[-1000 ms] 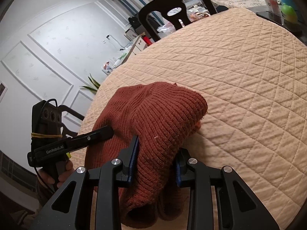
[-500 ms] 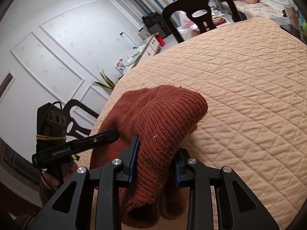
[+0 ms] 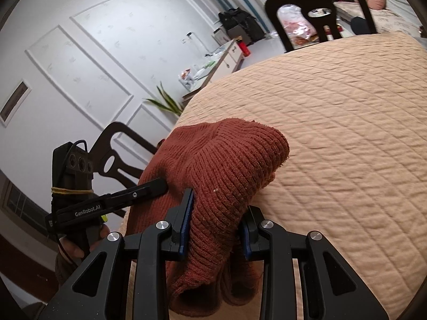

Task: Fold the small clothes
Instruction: 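Lift the gripped sweater edge with both tools and fold it over the bundle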

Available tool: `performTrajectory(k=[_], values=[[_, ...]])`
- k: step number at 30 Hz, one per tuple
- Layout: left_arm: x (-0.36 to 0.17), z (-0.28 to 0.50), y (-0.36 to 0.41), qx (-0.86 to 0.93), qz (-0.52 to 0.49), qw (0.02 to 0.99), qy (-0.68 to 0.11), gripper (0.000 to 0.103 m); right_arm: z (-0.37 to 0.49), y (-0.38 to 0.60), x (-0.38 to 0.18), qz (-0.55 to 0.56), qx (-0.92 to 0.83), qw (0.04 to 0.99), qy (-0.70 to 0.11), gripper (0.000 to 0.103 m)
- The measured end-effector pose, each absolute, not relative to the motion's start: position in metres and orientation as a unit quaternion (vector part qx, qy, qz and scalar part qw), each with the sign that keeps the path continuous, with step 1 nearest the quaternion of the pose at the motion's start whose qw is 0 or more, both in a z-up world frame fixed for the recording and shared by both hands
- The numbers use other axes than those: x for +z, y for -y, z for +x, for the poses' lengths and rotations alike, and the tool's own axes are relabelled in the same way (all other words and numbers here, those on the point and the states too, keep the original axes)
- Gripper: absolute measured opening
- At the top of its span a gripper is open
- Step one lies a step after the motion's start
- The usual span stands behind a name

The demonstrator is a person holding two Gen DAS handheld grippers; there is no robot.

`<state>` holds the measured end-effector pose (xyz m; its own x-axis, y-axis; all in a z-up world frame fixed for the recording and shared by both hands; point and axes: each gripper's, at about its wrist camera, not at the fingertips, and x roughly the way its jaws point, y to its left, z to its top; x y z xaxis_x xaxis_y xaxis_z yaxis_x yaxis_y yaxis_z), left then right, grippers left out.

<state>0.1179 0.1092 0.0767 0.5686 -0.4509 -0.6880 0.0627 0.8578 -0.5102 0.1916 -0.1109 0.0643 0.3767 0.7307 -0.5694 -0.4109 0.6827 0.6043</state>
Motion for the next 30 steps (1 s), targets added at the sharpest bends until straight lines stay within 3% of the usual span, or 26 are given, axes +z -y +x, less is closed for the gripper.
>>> performTrajectory(k=[30], values=[[0.061,0.121,-0.235,-0.056,-0.247,0.876,-0.411,0.042,0.202,-0.018,0.048,0.139,0.403,0.782,-0.455,0.031]])
